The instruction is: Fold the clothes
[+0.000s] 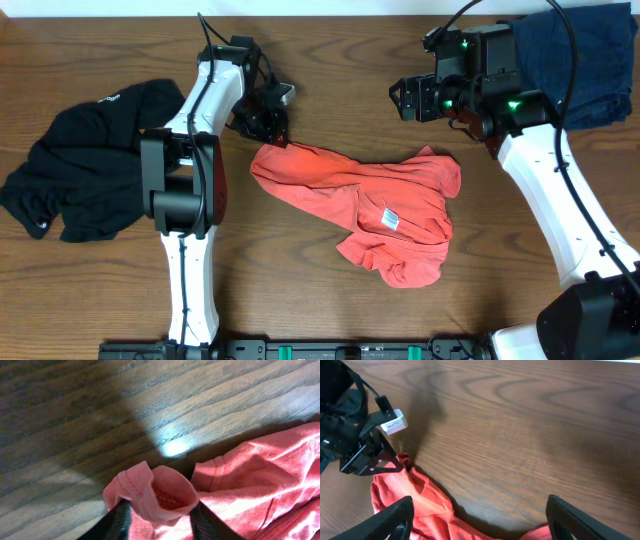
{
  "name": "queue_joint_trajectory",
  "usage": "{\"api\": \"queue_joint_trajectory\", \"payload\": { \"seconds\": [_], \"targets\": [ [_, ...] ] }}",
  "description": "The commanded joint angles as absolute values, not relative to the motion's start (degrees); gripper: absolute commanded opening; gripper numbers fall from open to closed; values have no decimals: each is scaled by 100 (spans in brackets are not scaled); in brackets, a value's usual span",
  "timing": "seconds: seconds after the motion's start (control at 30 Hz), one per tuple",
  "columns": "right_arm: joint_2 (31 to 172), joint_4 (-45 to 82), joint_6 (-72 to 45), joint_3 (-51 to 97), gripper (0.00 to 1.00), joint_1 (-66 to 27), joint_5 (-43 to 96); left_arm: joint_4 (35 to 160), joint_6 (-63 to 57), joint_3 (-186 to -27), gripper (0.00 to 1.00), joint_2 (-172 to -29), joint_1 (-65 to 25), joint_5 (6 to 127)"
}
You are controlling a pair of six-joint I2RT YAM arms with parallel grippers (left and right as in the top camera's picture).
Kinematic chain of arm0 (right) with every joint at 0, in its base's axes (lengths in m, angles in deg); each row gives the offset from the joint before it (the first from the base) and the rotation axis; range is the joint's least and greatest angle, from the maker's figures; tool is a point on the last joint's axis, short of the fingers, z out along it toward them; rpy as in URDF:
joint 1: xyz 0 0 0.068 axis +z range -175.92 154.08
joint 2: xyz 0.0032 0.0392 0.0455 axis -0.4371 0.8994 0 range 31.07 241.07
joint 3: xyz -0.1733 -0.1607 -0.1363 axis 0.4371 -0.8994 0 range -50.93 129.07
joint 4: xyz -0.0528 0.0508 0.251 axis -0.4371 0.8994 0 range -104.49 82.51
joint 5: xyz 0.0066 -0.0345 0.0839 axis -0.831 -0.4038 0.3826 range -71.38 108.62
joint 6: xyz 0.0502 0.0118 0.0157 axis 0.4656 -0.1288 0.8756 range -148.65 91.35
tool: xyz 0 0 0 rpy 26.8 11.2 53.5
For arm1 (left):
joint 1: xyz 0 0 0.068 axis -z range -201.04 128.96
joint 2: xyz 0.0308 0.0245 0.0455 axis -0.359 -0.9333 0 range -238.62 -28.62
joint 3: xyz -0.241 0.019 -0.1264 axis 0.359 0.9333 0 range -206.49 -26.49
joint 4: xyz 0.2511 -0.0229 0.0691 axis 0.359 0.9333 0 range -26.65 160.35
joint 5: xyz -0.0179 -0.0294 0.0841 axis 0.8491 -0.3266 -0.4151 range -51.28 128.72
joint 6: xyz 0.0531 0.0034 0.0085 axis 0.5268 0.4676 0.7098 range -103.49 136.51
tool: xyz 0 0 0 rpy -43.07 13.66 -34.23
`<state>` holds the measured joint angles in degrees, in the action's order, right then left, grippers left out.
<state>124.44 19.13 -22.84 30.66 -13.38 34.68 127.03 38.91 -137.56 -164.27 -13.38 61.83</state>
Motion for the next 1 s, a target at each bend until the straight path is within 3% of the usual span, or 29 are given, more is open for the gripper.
{"api": "queue_joint_trajectory", "payload": {
  "seconds": [0.0,0.27,0.67,0.97],
  "targets": [
    [12444,1920,-2356,3081,82,-1386,3514,12637,3858,-13732,34,-16412,-1368,6133],
    [12444,1916,-2359,3081,82,-1386,3514,12381,3390,-13732,6,-16412,-1368,5781],
    [12444,1900,-2359,3081,80,-1386,3514,12512,2634,-14230,6,-16054,-1373,4957],
    [12444,1736,-2728,3081,81,-1340,4008,12067,2164,-14529,6,-14296,-1373,4959]
  ]
}}
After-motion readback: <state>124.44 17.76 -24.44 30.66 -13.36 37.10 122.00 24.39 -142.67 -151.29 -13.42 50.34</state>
